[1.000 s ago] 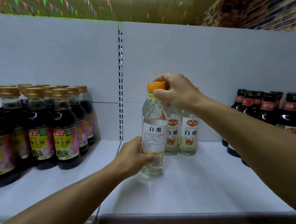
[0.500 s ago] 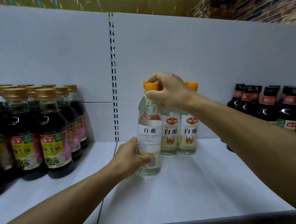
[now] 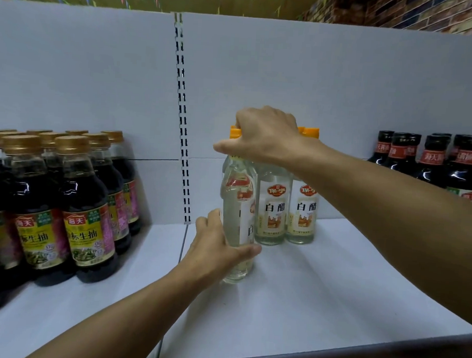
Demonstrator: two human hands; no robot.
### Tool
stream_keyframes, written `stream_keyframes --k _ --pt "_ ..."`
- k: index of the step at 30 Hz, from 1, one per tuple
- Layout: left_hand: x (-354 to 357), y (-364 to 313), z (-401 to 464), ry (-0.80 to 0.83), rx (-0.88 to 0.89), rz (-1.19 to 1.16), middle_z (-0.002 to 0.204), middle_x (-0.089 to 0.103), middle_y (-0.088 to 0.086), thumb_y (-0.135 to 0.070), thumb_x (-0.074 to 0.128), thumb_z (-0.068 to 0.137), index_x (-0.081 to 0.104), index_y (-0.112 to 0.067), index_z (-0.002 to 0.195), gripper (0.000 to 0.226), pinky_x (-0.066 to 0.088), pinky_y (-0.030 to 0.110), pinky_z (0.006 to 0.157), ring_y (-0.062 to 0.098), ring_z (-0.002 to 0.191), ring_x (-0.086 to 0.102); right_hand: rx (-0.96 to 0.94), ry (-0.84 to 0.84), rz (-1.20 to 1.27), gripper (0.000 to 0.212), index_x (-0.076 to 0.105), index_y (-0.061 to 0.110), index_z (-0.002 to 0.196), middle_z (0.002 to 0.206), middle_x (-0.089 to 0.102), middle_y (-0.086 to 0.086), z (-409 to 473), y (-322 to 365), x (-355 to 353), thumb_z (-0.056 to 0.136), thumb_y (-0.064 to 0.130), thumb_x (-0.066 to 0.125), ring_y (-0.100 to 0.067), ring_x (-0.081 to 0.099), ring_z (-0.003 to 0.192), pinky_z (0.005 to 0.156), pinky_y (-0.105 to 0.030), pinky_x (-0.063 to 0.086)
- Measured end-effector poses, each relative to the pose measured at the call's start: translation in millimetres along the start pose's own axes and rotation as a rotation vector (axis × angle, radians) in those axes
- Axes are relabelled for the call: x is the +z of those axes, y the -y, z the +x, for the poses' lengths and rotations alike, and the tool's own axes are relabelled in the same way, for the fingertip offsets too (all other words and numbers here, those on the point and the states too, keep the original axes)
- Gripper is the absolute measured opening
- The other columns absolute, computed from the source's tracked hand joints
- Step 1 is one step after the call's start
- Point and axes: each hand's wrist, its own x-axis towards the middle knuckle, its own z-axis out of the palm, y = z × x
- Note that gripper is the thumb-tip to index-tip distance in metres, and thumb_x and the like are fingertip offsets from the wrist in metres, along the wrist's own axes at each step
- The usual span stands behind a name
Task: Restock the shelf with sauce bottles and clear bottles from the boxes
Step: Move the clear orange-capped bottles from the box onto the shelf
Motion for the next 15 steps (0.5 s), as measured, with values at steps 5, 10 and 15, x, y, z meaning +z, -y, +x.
stream_keyframes --k 5,10,15 --pt "-5.1 2.0 7.1 0.001 -0.062 -0.069 0.110 0.066 -0.010 -0.032 0.090 0.064 0.047 -0.030 0.116 0.068 0.058 0.036 0.083 0.013 0.098 0.067 -0.008 0.040 0.013 0.049 0.060 0.017 0.091 0.081 0.063 0.001 2.6 -2.3 -6.8 0.085 0.065 0.051 -0.022 0.058 0.077 0.066 -0.036 0.041" --pt "-10.3 5.2 14.5 0.035 -0.130 -0.175 0.106 0.069 -0.011 -0.015 0.088 0.068 0.053 -0.030 0.106 0.053 0.057 0.039 0.087 0.013 0.098 0.067 0.025 0.069 0.086 0.046 0.068 0.010 0.095 0.088 0.070 -0.007 2.0 -11.4 -11.4 0.084 0.052 0.057 -0.025 0.064 0.081 0.066 -0.036 0.046" --pt "-5.1 2.7 17.4 0.038 -0.096 -0.167 0.098 0.072 -0.014 -0.010 0.079 0.078 0.062 -0.034 0.097 0.035 0.056 0.042 0.091 0.010 0.094 0.068 0.115 0.079 0.176 0.055 0.068 0.006 0.090 0.072 0.058 -0.003 0.2 -17.1 -5.6 0.083 0.060 0.060 -0.020 0.054 0.064 0.058 -0.032 0.039"
